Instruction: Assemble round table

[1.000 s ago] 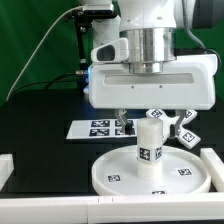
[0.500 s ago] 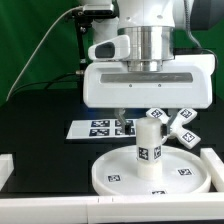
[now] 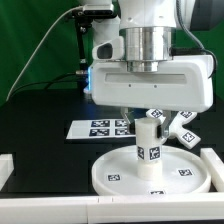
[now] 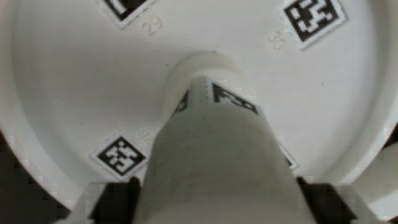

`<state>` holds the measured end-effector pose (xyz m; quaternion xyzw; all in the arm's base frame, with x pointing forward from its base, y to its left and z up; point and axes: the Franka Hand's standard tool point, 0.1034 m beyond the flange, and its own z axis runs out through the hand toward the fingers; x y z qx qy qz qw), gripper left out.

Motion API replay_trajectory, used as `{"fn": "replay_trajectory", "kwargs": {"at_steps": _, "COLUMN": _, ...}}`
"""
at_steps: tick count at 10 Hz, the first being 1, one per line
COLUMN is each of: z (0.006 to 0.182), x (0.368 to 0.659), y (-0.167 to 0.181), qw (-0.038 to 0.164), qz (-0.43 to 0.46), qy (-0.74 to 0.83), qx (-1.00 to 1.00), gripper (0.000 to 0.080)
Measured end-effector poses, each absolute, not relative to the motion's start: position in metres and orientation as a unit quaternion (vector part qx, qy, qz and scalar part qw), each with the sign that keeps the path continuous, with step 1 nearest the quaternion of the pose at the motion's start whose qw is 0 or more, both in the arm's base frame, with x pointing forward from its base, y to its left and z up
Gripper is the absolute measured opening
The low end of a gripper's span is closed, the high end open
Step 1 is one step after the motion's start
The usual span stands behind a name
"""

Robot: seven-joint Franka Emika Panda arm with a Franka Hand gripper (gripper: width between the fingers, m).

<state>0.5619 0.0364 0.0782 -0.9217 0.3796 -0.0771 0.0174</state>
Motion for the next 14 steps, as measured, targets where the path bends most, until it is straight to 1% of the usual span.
{"fn": "replay_trajectory", "kwargs": {"at_steps": 1, "z": 0.078, "x": 0.561, "y": 0.035, "qw": 0.026, "qz": -0.070, "qy": 0.477, "qx": -0.876, "gripper": 0.0404}}
{"fn": "replay_trajectory", "kwargs": {"at_steps": 3, "z": 0.077, "x": 0.559, "y": 0.039, "qw": 0.054, "qz": -0.044, "qy": 0.663, "qx": -0.745, "gripper": 0.0406}}
{"fn": "replay_trajectory", "kwargs": {"at_steps": 5, "z": 0.077, "x": 0.558, "y": 0.037, "qw": 0.075, "qz": -0.029, "qy": 0.742, "qx": -0.665, "gripper": 0.0406}}
{"fn": "replay_trajectory", "kwargs": {"at_steps": 6, "z": 0.077, "x": 0.558, "y": 0.038, "qw": 0.074, "qz": -0.029, "qy": 0.749, "qx": -0.657, "gripper": 0.0406}}
{"fn": "replay_trajectory", "kwargs": {"at_steps": 7, "z": 0.076, "x": 0.557, "y": 0.037, "qw": 0.074, "qz": -0.030, "qy": 0.741, "qx": -0.667, "gripper": 0.0406}}
{"fn": "replay_trajectory", "kwargs": {"at_steps": 8, "z": 0.076, "x": 0.558, "y": 0.034, "qw": 0.071, "qz": -0.034, "qy": 0.698, "qx": -0.712, "gripper": 0.0558}}
{"fn": "replay_trajectory", "kwargs": {"at_steps": 9, "z": 0.076, "x": 0.558, "y": 0.028, "qw": 0.068, "qz": -0.039, "qy": 0.644, "qx": -0.761, "gripper": 0.0623}}
{"fn": "replay_trajectory", "kwargs": {"at_steps": 10, "z": 0.078, "x": 0.559, "y": 0.025, "qw": 0.069, "qz": -0.043, "qy": 0.600, "qx": -0.796, "gripper": 0.0642}}
{"fn": "replay_trajectory", "kwargs": {"at_steps": 11, "z": 0.079, "x": 0.558, "y": 0.027, "qw": 0.066, "qz": -0.042, "qy": 0.520, "qx": -0.851, "gripper": 0.0642}}
{"fn": "replay_trajectory", "kwargs": {"at_steps": 12, "z": 0.079, "x": 0.556, "y": 0.028, "qw": 0.066, "qz": -0.039, "qy": 0.474, "qx": -0.877, "gripper": 0.0648}}
{"fn": "replay_trajectory", "kwargs": {"at_steps": 13, "z": 0.079, "x": 0.557, "y": 0.027, "qw": 0.064, "qz": -0.042, "qy": 0.464, "qx": -0.882, "gripper": 0.0648}}
{"fn": "replay_trajectory", "kwargs": {"at_steps": 14, "z": 0.079, "x": 0.557, "y": 0.026, "qw": 0.059, "qz": -0.046, "qy": 0.423, "qx": -0.903, "gripper": 0.0649}}
